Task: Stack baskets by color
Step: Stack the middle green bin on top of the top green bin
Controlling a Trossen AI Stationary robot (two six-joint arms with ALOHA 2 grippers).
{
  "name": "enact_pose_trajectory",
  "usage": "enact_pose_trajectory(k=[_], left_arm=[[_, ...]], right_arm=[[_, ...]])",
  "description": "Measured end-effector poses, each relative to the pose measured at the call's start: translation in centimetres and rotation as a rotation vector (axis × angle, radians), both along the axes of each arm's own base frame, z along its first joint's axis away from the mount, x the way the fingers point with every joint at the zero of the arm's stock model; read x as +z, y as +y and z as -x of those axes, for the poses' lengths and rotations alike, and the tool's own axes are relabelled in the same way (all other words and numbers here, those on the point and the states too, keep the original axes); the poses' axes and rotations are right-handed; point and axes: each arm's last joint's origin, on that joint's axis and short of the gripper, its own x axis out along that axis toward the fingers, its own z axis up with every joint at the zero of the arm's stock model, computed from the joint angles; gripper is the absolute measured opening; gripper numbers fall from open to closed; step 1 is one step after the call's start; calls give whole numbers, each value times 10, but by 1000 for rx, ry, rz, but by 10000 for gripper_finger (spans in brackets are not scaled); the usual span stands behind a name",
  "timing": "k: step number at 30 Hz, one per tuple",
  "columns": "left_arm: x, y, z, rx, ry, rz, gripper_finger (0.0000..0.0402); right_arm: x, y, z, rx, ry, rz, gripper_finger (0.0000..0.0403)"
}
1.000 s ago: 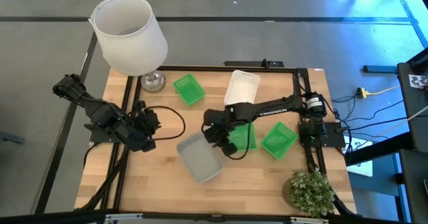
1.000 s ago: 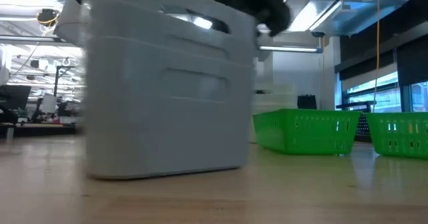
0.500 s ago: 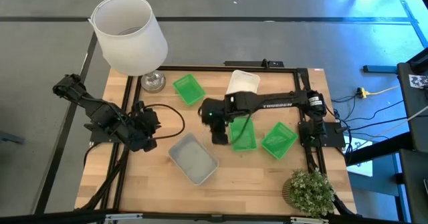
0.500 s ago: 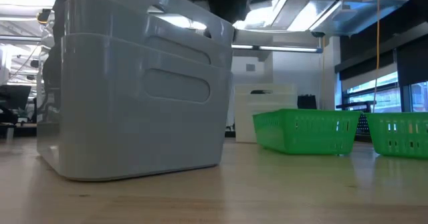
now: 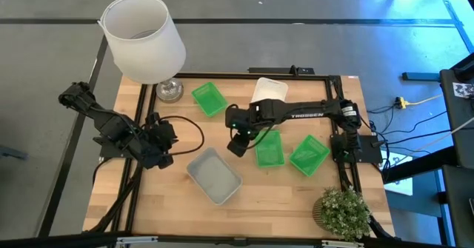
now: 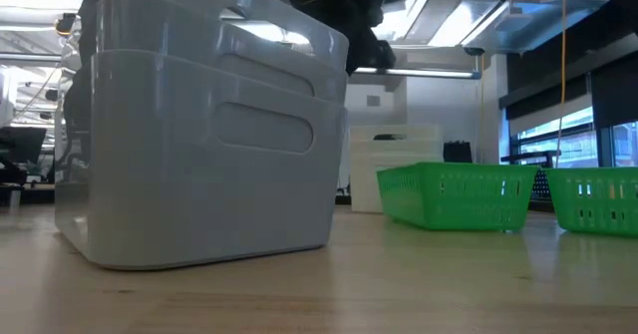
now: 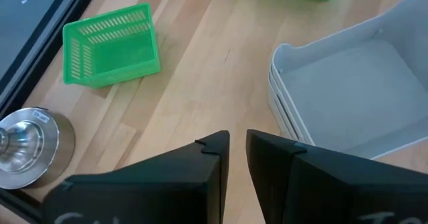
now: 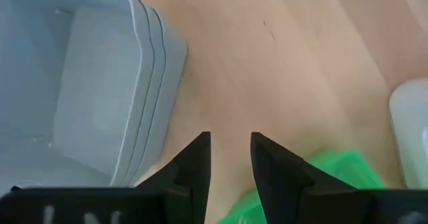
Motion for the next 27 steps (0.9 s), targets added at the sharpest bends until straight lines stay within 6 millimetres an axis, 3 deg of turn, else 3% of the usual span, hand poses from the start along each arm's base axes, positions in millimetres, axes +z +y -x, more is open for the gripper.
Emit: enact_pose_trajectory(k=[12,20,27], left_arm=[[0,0,0,1,-1,-1,43],[0,1,0,8,-11,-16,43],[0,1,0,10,-13,-18,43]], right_arm=[[-11,2,22,-111,274,43,106],[-13,14,22,-128,275,96,106],[-22,16,27,-301,330,88,106]])
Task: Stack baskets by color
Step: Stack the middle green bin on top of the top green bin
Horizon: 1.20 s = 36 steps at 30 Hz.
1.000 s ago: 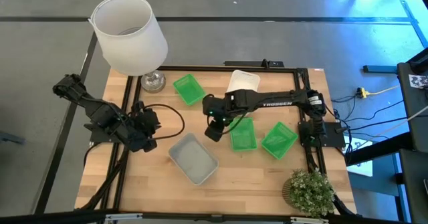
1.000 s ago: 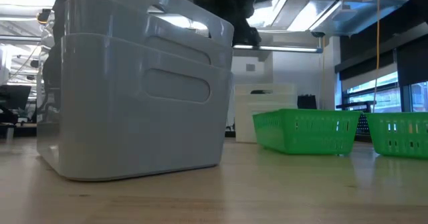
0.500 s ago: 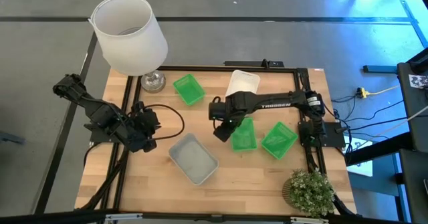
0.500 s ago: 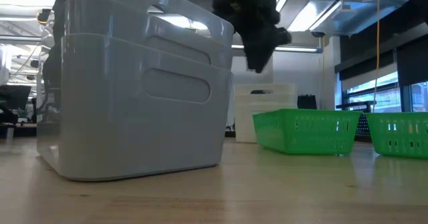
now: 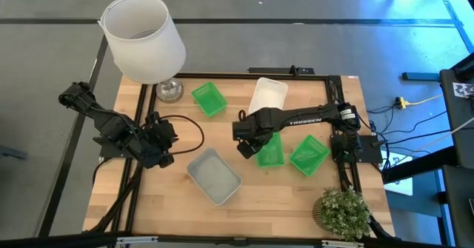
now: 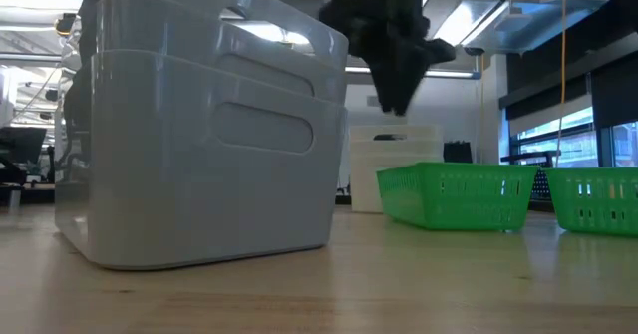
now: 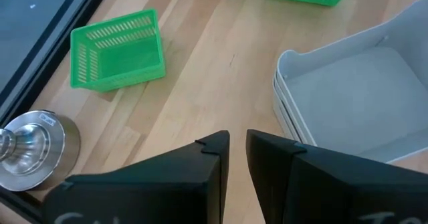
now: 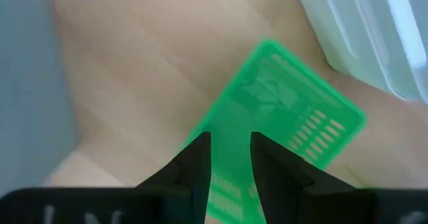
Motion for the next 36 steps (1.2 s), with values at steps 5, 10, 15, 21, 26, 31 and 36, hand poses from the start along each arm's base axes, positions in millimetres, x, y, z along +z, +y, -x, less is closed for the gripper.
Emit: enact_pose_trajectory(k=[5,10,15,21,26,31,36], left_arm=[[0,0,0,0,0,-1,43],[0,0,0,2,-3,-5,43],[0,0,0,5,-6,-9,43],[0,0,0,5,-6,-9,43],[0,0,0,5,-6,-8,43],[0,0,0,5,-6,-8,43],[0,0,0,5,-6,-8,43]], right_arm=[[-29,3,6,-34,63,-37,106],[-53,6,4,-30,24,-114,106],[-61,6,2,-22,-14,-149,106],[-61,6,2,-5,-12,-127,106],[-70,4,0,-34,7,-96,106],[-90,3,-7,-5,29,-92,106],[-96,1,-16,65,-27,-92,63]])
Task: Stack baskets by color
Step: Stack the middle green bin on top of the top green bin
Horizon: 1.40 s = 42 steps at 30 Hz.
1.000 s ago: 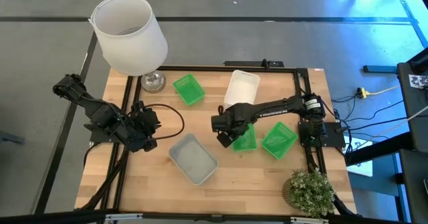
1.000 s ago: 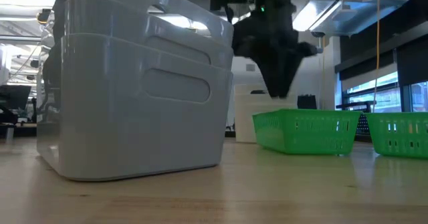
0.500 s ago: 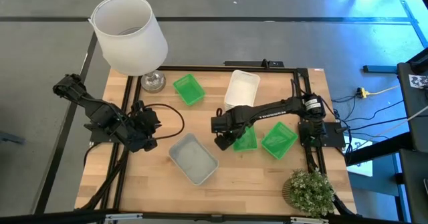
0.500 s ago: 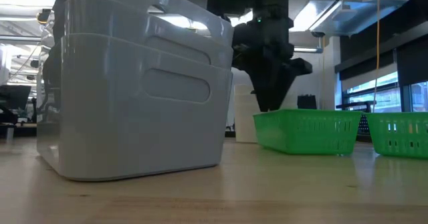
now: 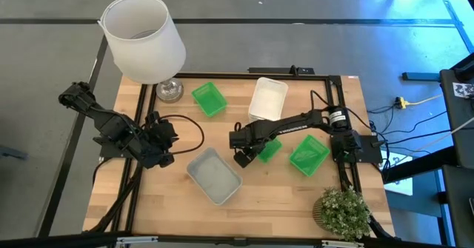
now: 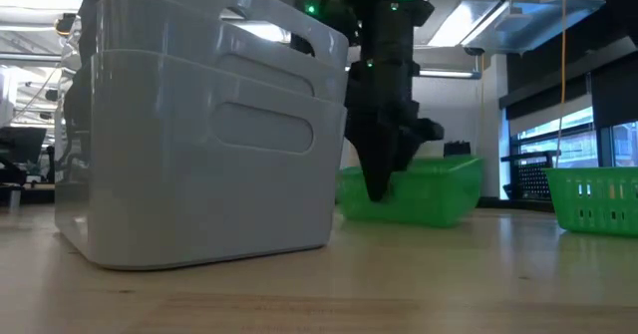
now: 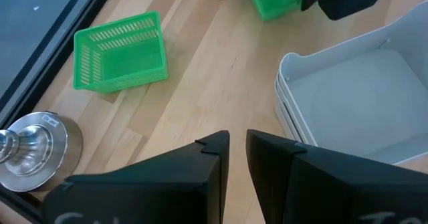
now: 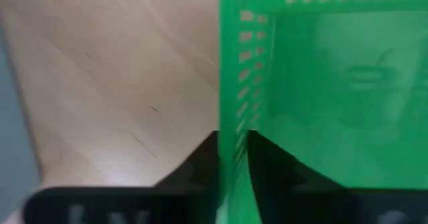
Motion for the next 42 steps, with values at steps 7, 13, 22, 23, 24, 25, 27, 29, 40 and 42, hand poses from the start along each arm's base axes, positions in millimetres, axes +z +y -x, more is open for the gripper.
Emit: enact_pose_trajectory(k=[7,13,22,23,24,25,27,29,40,42], left_arm=[[0,0,0,1,-1,-3,43],[0,1,0,6,0,-16,43],[1,2,0,23,-23,-49,43],[1,2,0,26,-27,-54,43],[1,2,0,27,-27,-55,43],[1,2,0,27,-27,-55,43],[1,2,0,28,-29,-57,43],[1,2,0,28,-29,-57,43],[1,2,0,33,-38,-59,43],[1,2,0,35,-41,-61,43]], right_arm=[[19,1,-13,86,-88,-12,6],[65,2,-33,128,-243,23,4],[128,-28,-55,164,-509,248,2],[131,-35,-58,167,-545,265,2],[135,-42,-62,170,-590,283,2],[138,-48,-65,173,-632,302,2],[140,-63,-69,182,-684,342,2],[139,-77,-74,188,-721,380,2],[90,-137,-99,240,-739,475,1],[84,-141,-102,234,-744,479,1]])
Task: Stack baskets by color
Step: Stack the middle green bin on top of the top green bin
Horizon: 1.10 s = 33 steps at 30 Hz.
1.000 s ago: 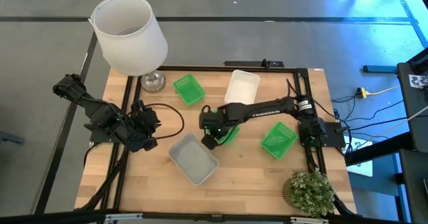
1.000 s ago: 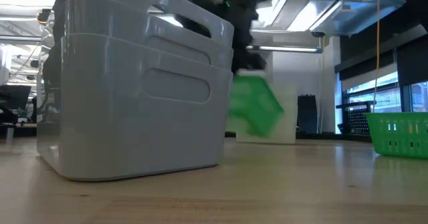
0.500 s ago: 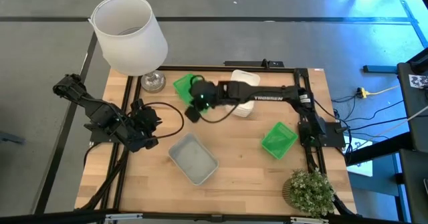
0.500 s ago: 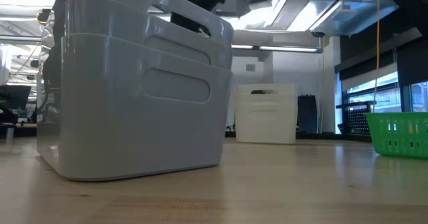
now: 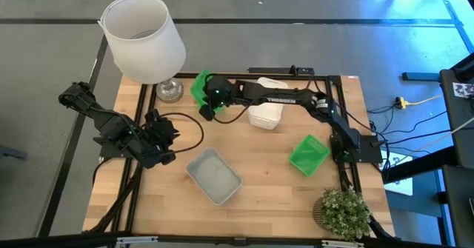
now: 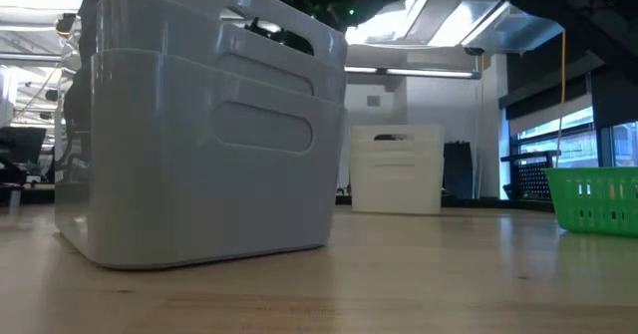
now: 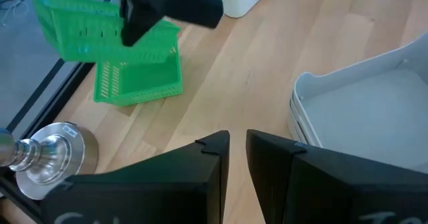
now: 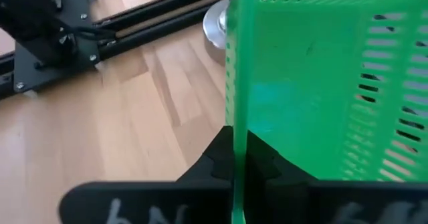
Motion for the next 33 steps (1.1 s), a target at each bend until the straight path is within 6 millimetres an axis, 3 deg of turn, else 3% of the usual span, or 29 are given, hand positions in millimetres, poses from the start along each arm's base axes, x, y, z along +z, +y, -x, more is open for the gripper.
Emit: enact_pose_trajectory(k=[9,23,29,33], left_arm=[[0,0,0,3,-4,-4,43],[0,0,0,2,0,-8,43],[0,0,0,2,0,-8,43],[0,0,0,2,0,-8,43]], right_arm=[[-36,-4,-5,27,92,-52,1],[-37,27,7,82,301,-105,0],[-40,31,10,108,354,-94,2],[-40,30,10,89,346,-112,24]])
